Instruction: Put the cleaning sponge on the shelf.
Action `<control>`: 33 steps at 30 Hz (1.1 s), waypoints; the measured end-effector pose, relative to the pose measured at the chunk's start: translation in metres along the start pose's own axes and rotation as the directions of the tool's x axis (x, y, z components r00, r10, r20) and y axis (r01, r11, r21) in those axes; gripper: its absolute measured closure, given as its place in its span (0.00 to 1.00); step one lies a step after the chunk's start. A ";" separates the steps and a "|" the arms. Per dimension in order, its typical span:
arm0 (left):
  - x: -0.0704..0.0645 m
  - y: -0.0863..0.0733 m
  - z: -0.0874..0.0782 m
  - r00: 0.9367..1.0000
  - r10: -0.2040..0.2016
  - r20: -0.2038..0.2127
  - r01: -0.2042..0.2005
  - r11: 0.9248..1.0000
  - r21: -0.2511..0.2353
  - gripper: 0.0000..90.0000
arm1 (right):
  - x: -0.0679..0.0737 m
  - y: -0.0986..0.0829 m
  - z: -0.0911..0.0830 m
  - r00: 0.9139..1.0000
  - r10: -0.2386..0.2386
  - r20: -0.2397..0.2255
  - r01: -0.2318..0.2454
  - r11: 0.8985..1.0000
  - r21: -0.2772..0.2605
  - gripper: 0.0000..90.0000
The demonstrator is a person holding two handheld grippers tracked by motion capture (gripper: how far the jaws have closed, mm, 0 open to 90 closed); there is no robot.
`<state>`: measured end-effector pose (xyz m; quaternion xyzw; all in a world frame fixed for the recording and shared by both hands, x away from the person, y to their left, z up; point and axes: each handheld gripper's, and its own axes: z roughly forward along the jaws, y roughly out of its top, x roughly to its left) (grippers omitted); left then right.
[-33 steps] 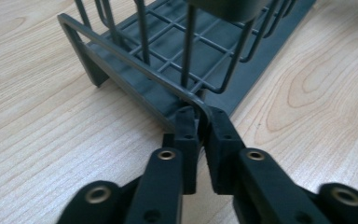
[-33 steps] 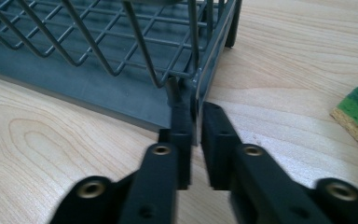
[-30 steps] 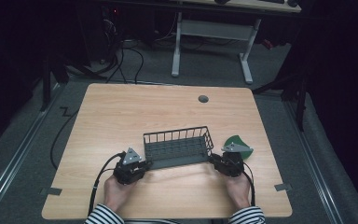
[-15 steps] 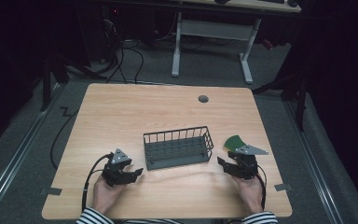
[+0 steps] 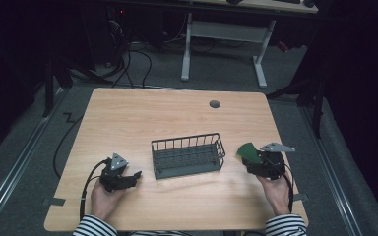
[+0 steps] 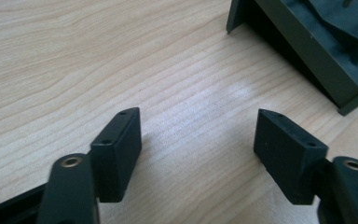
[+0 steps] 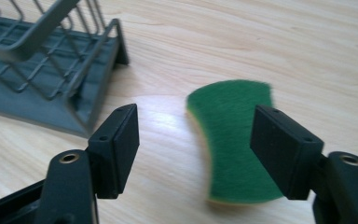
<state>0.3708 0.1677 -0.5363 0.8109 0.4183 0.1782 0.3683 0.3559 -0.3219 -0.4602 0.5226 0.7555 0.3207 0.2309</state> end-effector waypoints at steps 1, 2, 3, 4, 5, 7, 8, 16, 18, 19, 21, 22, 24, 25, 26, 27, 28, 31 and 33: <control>0.000 0.000 0.000 1.000 -0.002 -0.002 0.002 1.000 0.001 0.34 | -0.005 0.005 -0.001 1.000 -0.002 0.011 0.002 1.000 0.018 0.34; 0.001 0.001 0.001 1.000 -0.003 -0.006 0.003 1.000 0.000 0.34 | -0.009 0.007 -0.001 1.000 -0.004 0.016 0.004 1.000 0.027 0.33; 0.001 0.001 0.001 1.000 -0.004 -0.006 0.004 1.000 0.000 0.34 | -0.009 0.007 -0.001 1.000 -0.004 0.016 0.004 1.000 0.027 0.33; 0.001 0.001 0.001 1.000 -0.008 -0.006 0.008 1.000 -0.002 0.35 | -0.012 0.009 -0.001 1.000 0.003 0.019 -0.004 0.999 0.038 0.33; 0.002 0.001 0.001 1.000 -0.009 -0.005 0.009 1.000 0.000 0.35 | -0.019 0.013 0.001 1.000 0.008 0.022 -0.009 0.998 0.058 0.32; 0.003 0.001 0.002 1.000 -0.018 -0.006 0.018 1.000 -0.003 0.35 | -0.021 0.015 0.002 1.000 0.007 0.023 -0.008 0.998 0.070 0.31; 0.004 0.001 0.001 1.000 -0.020 -0.005 0.020 1.000 -0.003 0.35 | -0.023 0.016 0.003 1.000 0.002 0.025 -0.004 0.996 0.087 0.31; 0.003 0.002 0.002 1.000 -0.015 -0.010 0.015 1.000 -0.001 0.34 | -0.031 0.031 0.033 0.999 -0.053 0.002 0.050 0.953 0.298 0.23; 0.003 0.002 0.002 1.000 -0.016 -0.008 0.016 1.000 -0.001 0.33 | -0.032 0.035 0.038 0.997 -0.072 -0.001 0.068 0.941 0.331 0.22; 0.003 0.002 0.002 1.000 -0.016 -0.008 0.016 1.000 -0.001 0.33 | -0.032 0.037 0.039 0.997 -0.073 -0.004 0.070 0.938 0.340 0.22; 0.003 0.002 0.002 1.000 -0.016 -0.007 0.016 1.000 -0.002 0.33 | -0.032 0.038 0.040 0.997 -0.077 -0.006 0.074 0.935 0.347 0.21; 0.003 0.002 0.002 1.000 -0.016 -0.006 0.016 1.000 -0.003 0.33 | -0.032 0.039 0.042 0.997 -0.080 -0.006 0.077 0.932 0.353 0.21; 0.003 0.002 0.002 1.000 -0.016 -0.005 0.016 1.000 -0.003 0.33 | -0.032 0.041 0.046 0.995 -0.098 -0.009 0.094 0.923 0.374 0.20; 0.003 0.002 0.002 1.000 -0.016 -0.006 0.016 1.000 -0.003 0.33 | -0.032 0.042 0.048 0.995 -0.101 -0.010 0.097 0.921 0.377 0.20; 0.003 0.002 0.002 1.000 -0.016 -0.005 0.016 1.000 -0.003 0.33 | -0.032 0.041 0.052 0.995 -0.102 -0.017 0.100 0.913 0.394 0.18; 0.003 0.002 0.002 1.000 -0.015 -0.005 0.015 1.000 -0.002 0.33 | -0.032 0.041 0.052 0.995 -0.102 -0.017 0.100 0.913 0.394 0.18; 0.003 0.002 0.002 1.000 -0.013 -0.005 0.013 1.000 -0.001 0.33 | -0.032 0.041 0.053 0.994 -0.104 -0.017 0.102 0.910 0.402 0.18; 0.003 0.002 0.002 1.000 -0.008 -0.007 0.008 1.000 0.001 0.33 | -0.034 0.040 0.059 0.993 -0.116 -0.013 0.111 0.901 0.420 0.17; 0.003 0.002 0.002 1.000 -0.007 -0.009 0.007 1.000 0.000 0.32 | -0.034 0.039 0.062 0.993 -0.115 -0.014 0.110 0.898 0.425 0.17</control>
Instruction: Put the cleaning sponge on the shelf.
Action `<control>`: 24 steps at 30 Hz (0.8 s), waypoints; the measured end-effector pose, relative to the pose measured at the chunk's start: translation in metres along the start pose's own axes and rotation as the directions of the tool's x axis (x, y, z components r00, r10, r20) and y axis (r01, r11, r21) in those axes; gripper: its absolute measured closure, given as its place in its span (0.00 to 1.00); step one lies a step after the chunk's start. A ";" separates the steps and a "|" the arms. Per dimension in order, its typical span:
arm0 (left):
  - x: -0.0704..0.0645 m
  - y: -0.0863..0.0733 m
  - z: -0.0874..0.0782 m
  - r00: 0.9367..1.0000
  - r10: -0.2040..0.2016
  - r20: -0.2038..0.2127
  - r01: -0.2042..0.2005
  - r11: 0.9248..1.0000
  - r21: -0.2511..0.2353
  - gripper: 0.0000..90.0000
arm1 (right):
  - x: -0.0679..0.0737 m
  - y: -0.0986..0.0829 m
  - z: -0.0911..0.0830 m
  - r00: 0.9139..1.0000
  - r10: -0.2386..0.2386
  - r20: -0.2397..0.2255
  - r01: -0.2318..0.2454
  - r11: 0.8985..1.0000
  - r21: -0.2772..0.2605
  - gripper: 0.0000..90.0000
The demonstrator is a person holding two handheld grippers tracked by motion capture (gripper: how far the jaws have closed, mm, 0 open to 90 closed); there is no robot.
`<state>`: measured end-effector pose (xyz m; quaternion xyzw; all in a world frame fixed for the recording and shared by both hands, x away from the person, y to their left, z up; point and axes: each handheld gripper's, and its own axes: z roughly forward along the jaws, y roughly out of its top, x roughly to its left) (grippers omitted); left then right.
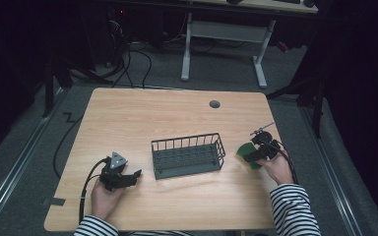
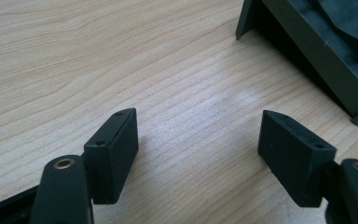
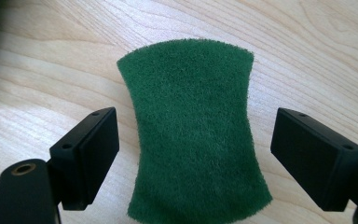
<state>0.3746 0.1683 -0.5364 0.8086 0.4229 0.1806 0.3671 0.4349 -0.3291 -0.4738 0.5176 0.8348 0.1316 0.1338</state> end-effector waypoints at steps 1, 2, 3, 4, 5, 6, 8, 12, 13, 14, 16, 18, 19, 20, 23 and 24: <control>0.000 0.000 0.000 1.000 0.001 -0.001 -0.001 1.000 0.000 0.32 | 0.000 0.000 0.002 1.000 0.000 -0.004 0.000 1.000 0.001 0.17; 0.000 0.000 0.000 1.000 0.001 -0.001 -0.001 1.000 0.001 0.32 | 0.001 0.001 0.004 1.000 -0.007 -0.002 0.007 1.000 0.006 0.17; 0.000 0.000 0.000 1.000 0.001 -0.001 -0.001 1.000 0.001 0.32 | 0.001 0.002 0.006 1.000 -0.010 0.002 0.010 1.000 0.014 0.17; 0.000 0.000 0.000 1.000 0.001 -0.001 -0.001 1.000 0.001 0.32 | 0.001 0.002 0.006 1.000 -0.010 0.002 0.010 1.000 0.014 0.17; 0.000 0.000 0.000 1.000 0.002 -0.001 -0.002 1.000 0.001 0.32 | 0.001 0.002 0.008 1.000 -0.015 0.003 0.015 1.000 0.019 0.17; 0.000 0.000 0.000 1.000 0.002 -0.001 -0.002 1.000 0.001 0.32 | 0.001 0.003 0.011 1.000 -0.009 -0.012 0.009 1.000 0.022 0.18; 0.000 0.000 0.000 1.000 0.002 -0.001 -0.002 1.000 0.001 0.32 | 0.001 0.003 0.013 1.000 -0.009 -0.013 0.010 1.000 0.021 0.19; 0.000 0.000 0.000 1.000 0.002 -0.002 -0.002 1.000 0.001 0.32 | 0.002 0.003 0.016 1.000 -0.013 -0.010 0.013 1.000 0.025 0.26; 0.000 0.000 0.000 1.000 0.002 -0.002 -0.002 1.000 0.001 0.32 | 0.003 0.002 0.016 1.000 -0.027 0.009 0.026 0.999 0.023 0.30; 0.000 0.000 0.000 1.000 0.002 -0.002 -0.002 1.000 0.001 0.32 | 0.003 0.002 0.016 1.000 -0.027 0.009 0.026 0.999 0.023 0.30; 0.000 0.000 0.000 1.000 0.002 -0.002 -0.002 1.000 0.001 0.32 | 0.002 0.001 0.015 1.000 -0.027 0.005 0.027 0.999 0.017 0.31; 0.000 0.000 0.000 1.000 0.001 -0.002 -0.001 1.000 0.001 0.32 | 0.003 0.000 0.014 0.999 -0.042 0.008 0.042 0.999 0.018 0.32; 0.000 0.000 0.000 1.000 0.001 -0.002 -0.001 1.000 0.001 0.32 | 0.003 0.000 0.014 0.999 -0.042 0.008 0.042 0.999 0.018 0.32; 0.000 0.000 0.000 1.000 0.001 -0.003 -0.001 1.000 0.001 0.32 | 0.004 0.000 0.014 0.999 -0.041 0.009 0.041 0.999 0.017 0.32; -0.001 0.000 0.000 1.000 0.001 -0.003 -0.001 1.000 0.001 0.32 | 0.006 0.000 0.011 0.999 -0.035 -0.010 0.035 0.999 -0.003 0.32; -0.001 0.000 0.000 1.000 0.001 -0.003 -0.001 1.000 0.001 0.32 | 0.006 0.000 0.011 0.999 -0.035 -0.010 0.035 0.999 -0.003 0.32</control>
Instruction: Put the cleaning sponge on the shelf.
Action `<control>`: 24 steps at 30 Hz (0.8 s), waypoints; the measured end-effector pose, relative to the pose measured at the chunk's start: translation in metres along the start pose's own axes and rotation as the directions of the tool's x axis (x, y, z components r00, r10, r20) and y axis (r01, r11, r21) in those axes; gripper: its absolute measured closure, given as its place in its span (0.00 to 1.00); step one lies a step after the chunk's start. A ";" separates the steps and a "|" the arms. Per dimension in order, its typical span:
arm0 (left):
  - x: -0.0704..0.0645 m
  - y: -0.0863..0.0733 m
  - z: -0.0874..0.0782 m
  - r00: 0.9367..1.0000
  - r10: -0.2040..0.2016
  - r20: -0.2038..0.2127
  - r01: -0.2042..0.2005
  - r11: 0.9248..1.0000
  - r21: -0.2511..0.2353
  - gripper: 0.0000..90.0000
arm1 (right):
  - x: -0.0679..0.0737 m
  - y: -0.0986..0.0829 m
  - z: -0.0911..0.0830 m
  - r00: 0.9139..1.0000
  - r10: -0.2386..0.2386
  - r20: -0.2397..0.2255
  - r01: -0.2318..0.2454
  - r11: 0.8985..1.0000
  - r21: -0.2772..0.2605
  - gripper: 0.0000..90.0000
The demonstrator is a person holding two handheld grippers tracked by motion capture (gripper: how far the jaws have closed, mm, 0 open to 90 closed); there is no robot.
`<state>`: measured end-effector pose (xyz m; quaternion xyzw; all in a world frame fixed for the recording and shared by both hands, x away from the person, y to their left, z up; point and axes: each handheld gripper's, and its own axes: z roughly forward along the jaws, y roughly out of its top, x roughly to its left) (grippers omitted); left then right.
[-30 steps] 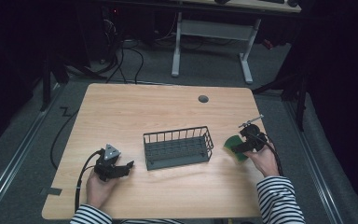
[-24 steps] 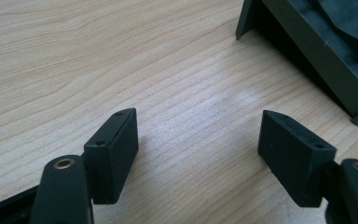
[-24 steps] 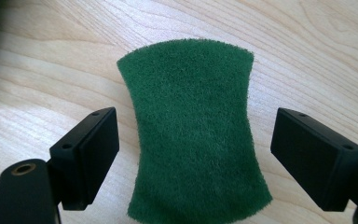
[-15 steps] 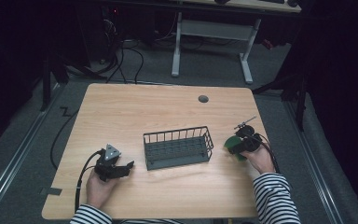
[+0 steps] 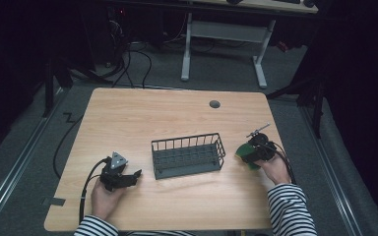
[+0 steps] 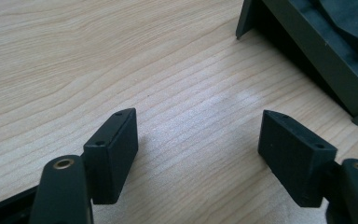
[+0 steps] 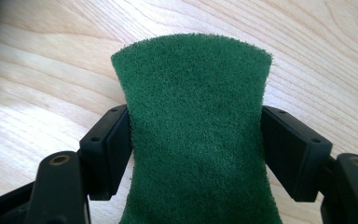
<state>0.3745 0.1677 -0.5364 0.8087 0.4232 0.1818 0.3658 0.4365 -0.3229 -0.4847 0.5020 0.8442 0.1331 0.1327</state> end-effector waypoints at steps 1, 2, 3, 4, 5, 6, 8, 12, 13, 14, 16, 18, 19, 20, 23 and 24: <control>0.000 0.000 0.000 1.000 0.000 0.000 0.000 1.000 0.000 0.32 | 0.000 0.000 -0.001 1.000 -0.003 -0.002 0.003 1.000 -0.006 0.32; 0.000 0.000 0.000 1.000 0.000 0.000 0.000 1.000 0.000 0.32 | 0.002 0.000 -0.005 1.000 -0.001 -0.003 0.001 1.000 -0.020 0.32; 0.000 0.000 0.000 1.000 0.000 0.000 0.000 1.000 0.000 0.32 | 0.002 0.000 -0.005 1.000 -0.001 -0.003 0.001 1.000 -0.020 0.32; 0.000 0.000 0.000 1.000 0.000 0.000 0.000 1.000 0.000 0.32 | 0.004 -0.001 -0.008 1.000 0.000 -0.011 0.000 0.999 -0.037 0.32; 0.000 0.000 0.000 1.000 0.000 0.000 0.000 1.000 0.000 0.32 | 0.004 -0.001 -0.008 1.000 0.000 -0.011 0.000 0.999 -0.037 0.32; 0.000 0.000 0.000 1.000 0.000 0.000 0.000 1.000 0.000 0.32 | 0.006 -0.001 -0.012 1.000 -0.001 -0.016 0.000 0.999 -0.046 0.32; 0.000 0.000 0.000 1.000 -0.001 0.000 0.001 1.000 0.000 0.32 | 0.007 -0.002 -0.013 1.000 -0.003 -0.019 0.002 0.999 -0.053 0.32; 0.000 0.000 0.000 1.000 0.000 0.000 0.000 1.000 0.000 0.32 | 0.011 -0.002 -0.022 1.000 -0.007 -0.020 0.005 0.997 -0.081 0.32; 0.000 0.000 0.000 1.000 0.000 -0.001 0.000 1.000 0.000 0.32 | 0.012 -0.003 -0.024 1.000 -0.005 -0.025 0.003 0.996 -0.092 0.32; 0.000 0.000 0.000 1.000 -0.001 -0.001 0.001 1.000 0.000 0.32 | 0.012 -0.003 -0.028 0.999 0.001 -0.034 -0.005 0.994 -0.113 0.33; 0.000 0.000 0.000 1.000 -0.001 -0.001 0.001 1.000 0.000 0.32 | 0.012 -0.004 -0.029 0.999 0.004 -0.036 -0.008 0.992 -0.123 0.33; 0.000 0.000 0.000 1.000 -0.001 -0.001 0.001 1.000 0.000 0.32 | 0.013 -0.005 -0.034 0.999 0.007 -0.038 -0.013 0.989 -0.144 0.33; 0.000 0.000 0.000 1.000 -0.001 -0.001 0.001 1.000 0.000 0.32 | 0.013 -0.005 -0.036 0.999 0.007 -0.039 -0.013 0.988 -0.155 0.33; 0.000 0.000 0.000 1.000 -0.001 -0.001 0.001 1.000 0.000 0.32 | 0.013 -0.006 -0.038 0.999 0.008 -0.042 -0.015 0.987 -0.161 0.33; 0.000 0.000 0.000 1.000 -0.002 -0.002 0.002 1.000 0.000 0.32 | 0.013 -0.007 -0.045 0.999 0.010 -0.051 -0.020 0.982 -0.190 0.33; 0.000 0.000 0.000 1.000 -0.002 -0.002 0.002 1.000 0.000 0.32 | 0.014 -0.008 -0.048 0.998 0.012 -0.054 -0.023 0.980 -0.198 0.33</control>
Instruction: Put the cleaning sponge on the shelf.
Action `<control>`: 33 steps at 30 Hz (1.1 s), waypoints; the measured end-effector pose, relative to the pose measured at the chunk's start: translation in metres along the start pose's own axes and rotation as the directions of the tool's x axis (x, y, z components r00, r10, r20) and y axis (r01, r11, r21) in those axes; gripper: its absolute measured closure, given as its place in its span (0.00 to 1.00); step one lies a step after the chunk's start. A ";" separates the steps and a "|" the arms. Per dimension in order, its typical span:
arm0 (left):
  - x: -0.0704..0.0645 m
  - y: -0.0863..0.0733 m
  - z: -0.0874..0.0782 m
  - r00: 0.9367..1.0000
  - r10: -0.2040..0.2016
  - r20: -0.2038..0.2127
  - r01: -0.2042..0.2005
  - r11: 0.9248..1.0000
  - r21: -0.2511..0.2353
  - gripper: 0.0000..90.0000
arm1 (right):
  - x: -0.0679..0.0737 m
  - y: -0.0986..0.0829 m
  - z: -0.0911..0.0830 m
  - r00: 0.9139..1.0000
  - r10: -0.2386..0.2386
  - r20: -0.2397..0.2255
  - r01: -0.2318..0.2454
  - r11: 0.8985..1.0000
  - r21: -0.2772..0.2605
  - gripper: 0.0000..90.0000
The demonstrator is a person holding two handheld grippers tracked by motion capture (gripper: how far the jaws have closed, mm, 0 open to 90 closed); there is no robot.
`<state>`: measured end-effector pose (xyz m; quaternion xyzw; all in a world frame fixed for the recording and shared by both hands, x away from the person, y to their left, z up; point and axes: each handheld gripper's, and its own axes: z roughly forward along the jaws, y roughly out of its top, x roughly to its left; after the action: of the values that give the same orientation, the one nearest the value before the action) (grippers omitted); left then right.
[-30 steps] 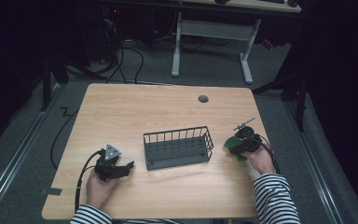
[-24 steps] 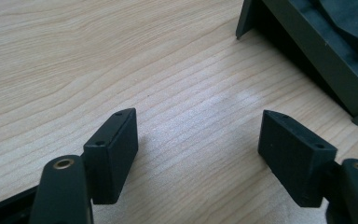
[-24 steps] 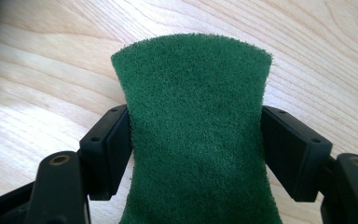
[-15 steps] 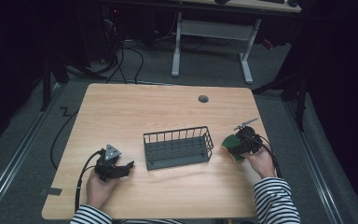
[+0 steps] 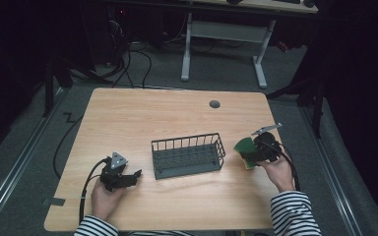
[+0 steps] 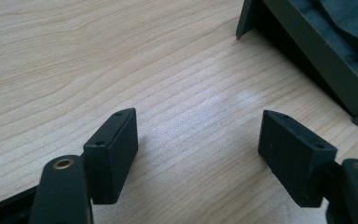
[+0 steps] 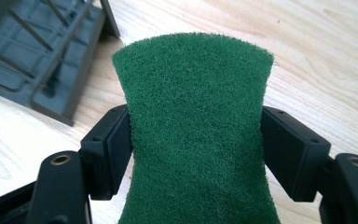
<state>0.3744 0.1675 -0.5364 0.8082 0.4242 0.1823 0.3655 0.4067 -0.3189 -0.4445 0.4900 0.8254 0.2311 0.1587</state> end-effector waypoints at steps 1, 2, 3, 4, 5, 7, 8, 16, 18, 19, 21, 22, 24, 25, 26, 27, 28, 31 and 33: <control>0.000 0.000 0.000 1.000 0.000 0.000 0.000 1.000 0.000 0.32 | 0.000 0.000 -0.002 1.000 0.002 -0.001 -0.002 1.000 -0.006 0.33; 0.000 0.000 0.000 1.000 0.000 0.000 0.000 1.000 0.000 0.32 | 0.000 -0.001 -0.004 1.000 0.004 -0.003 -0.004 1.000 -0.016 0.33; 0.000 0.000 0.000 1.000 0.000 0.000 0.000 1.000 0.000 0.32 | 0.001 -0.001 -0.006 1.000 0.007 -0.003 -0.008 1.000 -0.024 0.33; 0.000 0.000 0.000 1.000 0.000 0.000 0.000 1.000 0.000 0.32 | 0.001 -0.002 -0.010 1.000 0.009 -0.005 -0.009 0.999 -0.034 0.33; 0.000 0.000 0.000 1.000 0.000 0.000 0.000 1.000 0.000 0.32 | 0.001 -0.002 -0.010 1.000 0.009 -0.005 -0.009 0.999 -0.034 0.33; 0.000 0.000 0.000 1.000 0.000 -0.001 0.000 1.000 0.000 0.32 | 0.001 -0.002 -0.014 1.000 0.015 -0.012 -0.016 0.999 -0.047 0.33; 0.000 0.000 0.000 1.000 0.000 -0.001 0.000 1.000 0.000 0.32 | 0.002 -0.003 -0.016 1.000 0.016 -0.014 -0.016 0.998 -0.054 0.33; 0.000 0.000 0.000 1.000 -0.001 -0.001 0.001 1.000 0.000 0.32 | 0.010 0.002 -0.040 1.000 -0.005 -0.002 0.005 0.994 -0.106 0.33; 0.000 0.000 0.000 1.000 -0.001 -0.001 0.001 1.000 0.000 0.32 | 0.013 0.004 -0.046 1.000 -0.012 -0.001 0.012 0.993 -0.121 0.33; 0.000 0.000 0.000 1.000 0.000 -0.001 0.000 1.000 0.000 0.32 | 0.013 0.004 -0.046 1.000 -0.012 -0.001 0.012 0.993 -0.121 0.33; 0.000 0.000 0.000 1.000 0.000 -0.001 0.000 1.000 0.000 0.32 | 0.017 0.008 -0.053 1.000 -0.025 0.003 0.025 0.991 -0.133 0.33; 0.000 0.000 0.000 1.000 0.000 -0.001 0.000 1.000 0.000 0.32 | 0.018 0.009 -0.054 1.000 -0.030 0.004 0.030 0.990 -0.139 0.33; 0.000 0.000 0.000 1.000 0.000 -0.001 0.000 1.000 0.000 0.32 | 0.022 0.014 -0.060 0.999 -0.037 0.002 0.037 0.988 -0.151 0.33; 0.000 0.000 0.000 1.000 0.000 -0.001 0.000 1.000 0.000 0.32 | 0.023 0.015 -0.062 0.999 -0.039 -0.001 0.038 0.987 -0.154 0.33; 0.000 0.000 0.000 1.000 -0.001 -0.001 0.001 1.000 0.000 0.32 | 0.025 0.017 -0.064 0.999 -0.043 0.001 0.042 0.987 -0.157 0.33; 0.000 0.000 0.000 1.000 0.000 -0.001 0.000 1.000 0.000 0.32 | 0.027 0.020 -0.066 0.999 -0.049 0.009 0.050 0.985 -0.163 0.33; 0.000 0.000 0.000 1.000 -0.001 -0.001 0.001 1.000 0.000 0.32 | 0.029 0.022 -0.068 0.998 -0.058 0.010 0.059 0.984 -0.167 0.33; 0.000 0.000 0.000 1.000 0.000 -0.001 0.000 1.000 0.000 0.32 | 0.034 0.028 -0.073 0.997 -0.074 0.005 0.073 0.982 -0.175 0.33; 0.000 0.000 0.000 1.000 -0.001 -0.001 0.001 1.000 0.000 0.32 | 0.041 0.034 -0.078 0.996 -0.085 -0.009 0.081 0.978 -0.192 0.33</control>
<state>0.3743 0.1673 -0.5364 0.8080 0.4247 0.1827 0.3652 0.3745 -0.2868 -0.3624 0.4356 0.8204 0.3069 0.2075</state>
